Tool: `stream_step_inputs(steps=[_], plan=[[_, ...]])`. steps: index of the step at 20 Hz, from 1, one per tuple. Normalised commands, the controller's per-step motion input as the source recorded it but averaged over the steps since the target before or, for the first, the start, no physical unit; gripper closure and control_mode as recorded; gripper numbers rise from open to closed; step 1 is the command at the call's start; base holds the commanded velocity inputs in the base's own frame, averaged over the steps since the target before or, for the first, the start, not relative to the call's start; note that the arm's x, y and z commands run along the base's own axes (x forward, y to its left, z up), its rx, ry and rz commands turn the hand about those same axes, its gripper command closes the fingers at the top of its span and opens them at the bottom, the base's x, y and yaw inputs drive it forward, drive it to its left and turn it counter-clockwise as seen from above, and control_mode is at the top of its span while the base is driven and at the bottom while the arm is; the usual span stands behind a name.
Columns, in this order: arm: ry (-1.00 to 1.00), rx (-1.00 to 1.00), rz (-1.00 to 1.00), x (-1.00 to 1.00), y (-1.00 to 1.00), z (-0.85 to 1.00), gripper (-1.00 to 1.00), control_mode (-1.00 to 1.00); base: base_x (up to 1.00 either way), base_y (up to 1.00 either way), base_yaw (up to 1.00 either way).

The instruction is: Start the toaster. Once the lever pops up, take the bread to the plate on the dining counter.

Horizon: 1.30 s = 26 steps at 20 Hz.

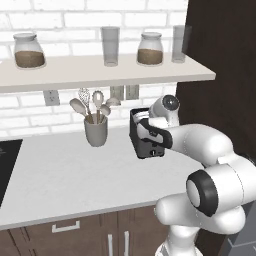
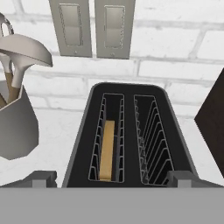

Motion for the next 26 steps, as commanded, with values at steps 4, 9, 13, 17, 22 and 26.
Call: stream_step_inputs(steps=[4, 9, 13, 17, 22, 26], plan=[[0.0, 0.0, 0.0, 0.0, 0.0, 0.0, -1.0, -1.0, 0.0, 0.0, 0.0], [0.0, 0.0, 0.0, 0.0, 0.0, 0.0, -1.0, -1.0, 0.0, 0.0, 0.0], [0.0, 0.0, 0.0, 0.0, 0.0, 0.0, -1.0, -1.0, 0.0, 0.0, 0.0], [0.0, 0.0, 0.0, 0.0, 0.0, 0.0, -1.0, -1.0, 0.0, 0.0, 0.0], [0.0, 0.0, 0.0, 0.0, 0.0, 0.0, -1.0, -1.0, 0.0, 0.0, 0.0], [0.0, 0.0, 0.0, 0.0, 0.0, 0.0, -1.0, -1.0, 0.0, 0.0, 0.0]])
